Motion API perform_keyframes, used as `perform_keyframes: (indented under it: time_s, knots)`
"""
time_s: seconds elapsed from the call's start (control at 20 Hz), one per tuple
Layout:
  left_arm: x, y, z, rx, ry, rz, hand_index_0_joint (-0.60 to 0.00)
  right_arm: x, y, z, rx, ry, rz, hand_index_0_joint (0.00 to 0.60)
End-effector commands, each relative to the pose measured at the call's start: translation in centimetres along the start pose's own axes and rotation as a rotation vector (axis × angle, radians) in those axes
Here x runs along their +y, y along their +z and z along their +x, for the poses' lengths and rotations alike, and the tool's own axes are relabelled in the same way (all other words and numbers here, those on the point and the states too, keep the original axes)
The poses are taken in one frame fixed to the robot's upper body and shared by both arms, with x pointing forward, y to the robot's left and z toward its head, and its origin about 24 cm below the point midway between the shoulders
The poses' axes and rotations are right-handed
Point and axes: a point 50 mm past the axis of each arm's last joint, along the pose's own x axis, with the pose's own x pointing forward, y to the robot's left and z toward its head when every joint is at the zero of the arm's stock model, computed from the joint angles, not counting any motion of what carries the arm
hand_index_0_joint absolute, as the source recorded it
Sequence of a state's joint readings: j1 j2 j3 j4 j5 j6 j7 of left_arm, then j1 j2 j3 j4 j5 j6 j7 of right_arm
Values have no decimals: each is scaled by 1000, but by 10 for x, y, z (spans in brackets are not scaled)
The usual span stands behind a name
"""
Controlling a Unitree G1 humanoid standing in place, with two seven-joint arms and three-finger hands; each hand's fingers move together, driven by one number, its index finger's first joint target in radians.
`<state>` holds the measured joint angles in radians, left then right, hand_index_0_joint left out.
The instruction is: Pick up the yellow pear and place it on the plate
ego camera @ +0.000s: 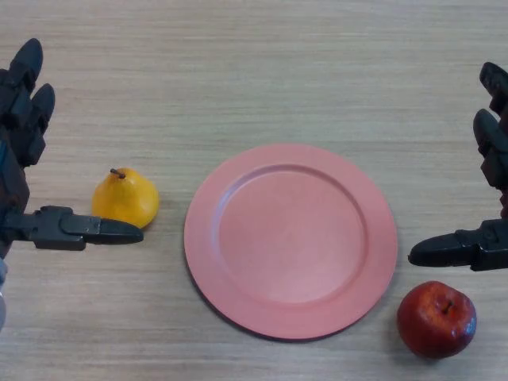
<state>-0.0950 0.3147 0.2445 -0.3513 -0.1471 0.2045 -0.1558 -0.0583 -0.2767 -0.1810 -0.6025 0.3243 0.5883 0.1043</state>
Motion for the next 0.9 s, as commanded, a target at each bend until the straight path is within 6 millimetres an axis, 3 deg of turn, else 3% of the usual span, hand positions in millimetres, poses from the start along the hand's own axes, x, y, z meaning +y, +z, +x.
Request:
perform_keyframes:
  time_s: [0.05, 0.5, 0.9]
  knots:
    - [12, 37, 2, -219, 30, 43, 0, -6, 34, -1, -216, -29, -53, 0]
    - [17, 24, 10, -216, 25, 78, 0, -10, 29, 1, -208, -40, -37, 0]
    - [29, -29, 30, -138, 39, 102, 0, -9, 25, 2, -202, -51, -64, 0]
